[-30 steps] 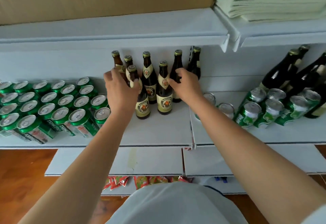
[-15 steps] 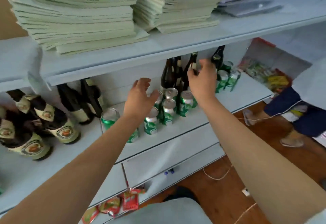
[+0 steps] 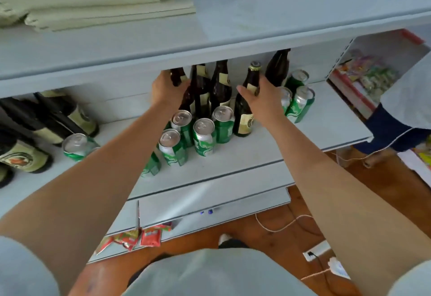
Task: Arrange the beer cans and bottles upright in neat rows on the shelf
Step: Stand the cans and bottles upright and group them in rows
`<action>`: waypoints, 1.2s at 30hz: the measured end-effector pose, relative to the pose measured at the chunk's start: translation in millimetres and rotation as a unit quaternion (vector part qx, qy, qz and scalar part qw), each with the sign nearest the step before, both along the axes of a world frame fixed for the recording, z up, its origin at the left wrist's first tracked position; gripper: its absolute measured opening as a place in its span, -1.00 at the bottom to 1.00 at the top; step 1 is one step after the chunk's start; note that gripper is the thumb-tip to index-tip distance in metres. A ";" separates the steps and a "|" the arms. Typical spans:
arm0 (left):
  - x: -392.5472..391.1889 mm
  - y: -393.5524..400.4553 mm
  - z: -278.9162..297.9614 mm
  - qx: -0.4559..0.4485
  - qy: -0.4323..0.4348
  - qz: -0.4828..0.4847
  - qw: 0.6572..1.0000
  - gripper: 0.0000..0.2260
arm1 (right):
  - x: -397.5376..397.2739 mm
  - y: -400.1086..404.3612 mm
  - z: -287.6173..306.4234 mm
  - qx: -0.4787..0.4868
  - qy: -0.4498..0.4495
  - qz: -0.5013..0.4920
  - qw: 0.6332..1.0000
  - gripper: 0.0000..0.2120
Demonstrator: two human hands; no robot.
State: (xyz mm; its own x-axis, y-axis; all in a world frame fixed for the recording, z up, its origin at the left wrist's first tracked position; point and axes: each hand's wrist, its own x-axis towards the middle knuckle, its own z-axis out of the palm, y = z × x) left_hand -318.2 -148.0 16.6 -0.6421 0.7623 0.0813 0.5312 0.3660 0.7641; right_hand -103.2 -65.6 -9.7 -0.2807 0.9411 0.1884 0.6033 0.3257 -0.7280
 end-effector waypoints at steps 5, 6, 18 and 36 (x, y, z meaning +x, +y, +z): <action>5.0 -13.5 9.7 0.066 -0.029 0.061 0.996 -0.79 | 11.7 -11.8 6.0 0.048 -0.008 0.043 0.998 -0.66; 2.5 -18.0 12.1 0.073 -0.036 0.072 0.994 -0.78 | 13.3 -17.2 9.7 0.066 -0.013 0.047 0.997 -0.68; -47.8 -121.5 67.7 0.235 -0.080 0.066 0.966 -0.90 | -10.0 -130.2 74.0 0.331 -0.128 0.157 0.922 -0.68; -139.3 -355.4 60.1 0.312 -0.104 0.125 0.936 -0.81 | -217.5 -255.3 75.3 0.390 -0.073 0.445 0.803 -0.53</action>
State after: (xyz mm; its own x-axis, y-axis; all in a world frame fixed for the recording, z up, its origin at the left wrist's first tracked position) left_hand -457.5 -503.3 76.7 -0.8451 0.4324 0.3144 0.3052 -0.0927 0.9478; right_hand -320.7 -320.9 65.7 -0.8493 -0.0316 0.5270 -0.0599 0.9975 -0.0368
